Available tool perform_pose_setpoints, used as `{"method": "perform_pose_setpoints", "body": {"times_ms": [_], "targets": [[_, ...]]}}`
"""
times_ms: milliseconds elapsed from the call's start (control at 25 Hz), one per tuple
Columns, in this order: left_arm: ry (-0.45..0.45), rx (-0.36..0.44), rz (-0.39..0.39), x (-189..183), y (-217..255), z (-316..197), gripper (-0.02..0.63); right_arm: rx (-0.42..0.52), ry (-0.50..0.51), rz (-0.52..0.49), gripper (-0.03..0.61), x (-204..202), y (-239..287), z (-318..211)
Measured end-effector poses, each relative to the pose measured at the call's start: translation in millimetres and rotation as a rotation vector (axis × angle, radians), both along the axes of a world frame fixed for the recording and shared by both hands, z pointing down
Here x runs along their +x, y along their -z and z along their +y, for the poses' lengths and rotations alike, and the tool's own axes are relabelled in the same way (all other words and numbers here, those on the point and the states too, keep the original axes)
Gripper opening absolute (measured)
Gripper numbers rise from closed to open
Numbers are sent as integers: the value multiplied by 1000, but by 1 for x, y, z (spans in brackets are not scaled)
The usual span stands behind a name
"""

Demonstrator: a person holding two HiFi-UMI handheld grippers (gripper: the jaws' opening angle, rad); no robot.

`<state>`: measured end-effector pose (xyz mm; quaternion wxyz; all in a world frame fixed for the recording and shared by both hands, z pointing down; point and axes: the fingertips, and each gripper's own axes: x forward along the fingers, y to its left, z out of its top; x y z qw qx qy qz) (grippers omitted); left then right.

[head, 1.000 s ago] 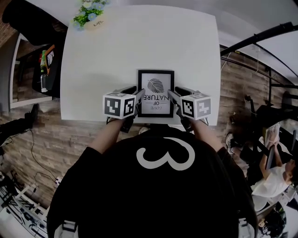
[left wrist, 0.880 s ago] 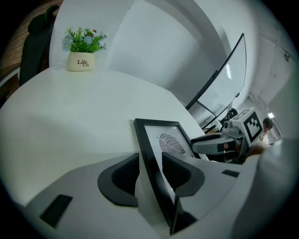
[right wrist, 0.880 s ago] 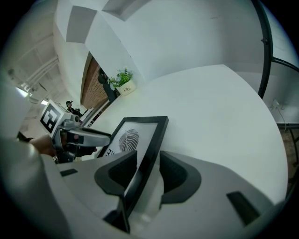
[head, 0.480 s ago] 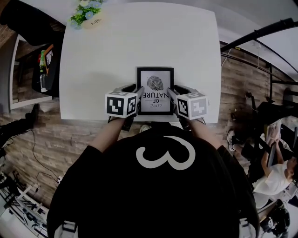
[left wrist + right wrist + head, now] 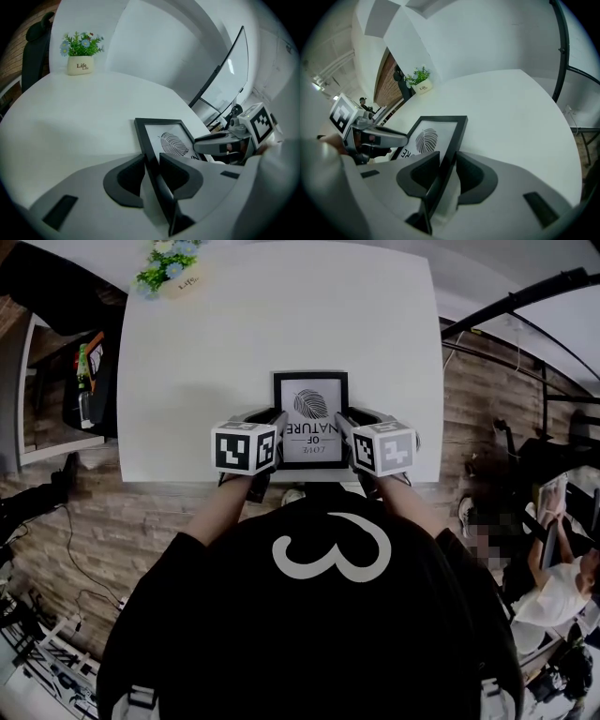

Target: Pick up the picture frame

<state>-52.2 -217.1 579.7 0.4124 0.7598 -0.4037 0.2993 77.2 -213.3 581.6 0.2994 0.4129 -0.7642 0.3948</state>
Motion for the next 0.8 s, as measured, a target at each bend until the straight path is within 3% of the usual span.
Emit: {"method": "perform_pose_setpoints", "body": {"times_ms": [800], "targets": [[26, -22, 2, 0, 0, -2, 97, 1, -40, -37, 107, 3, 0, -1]]}}
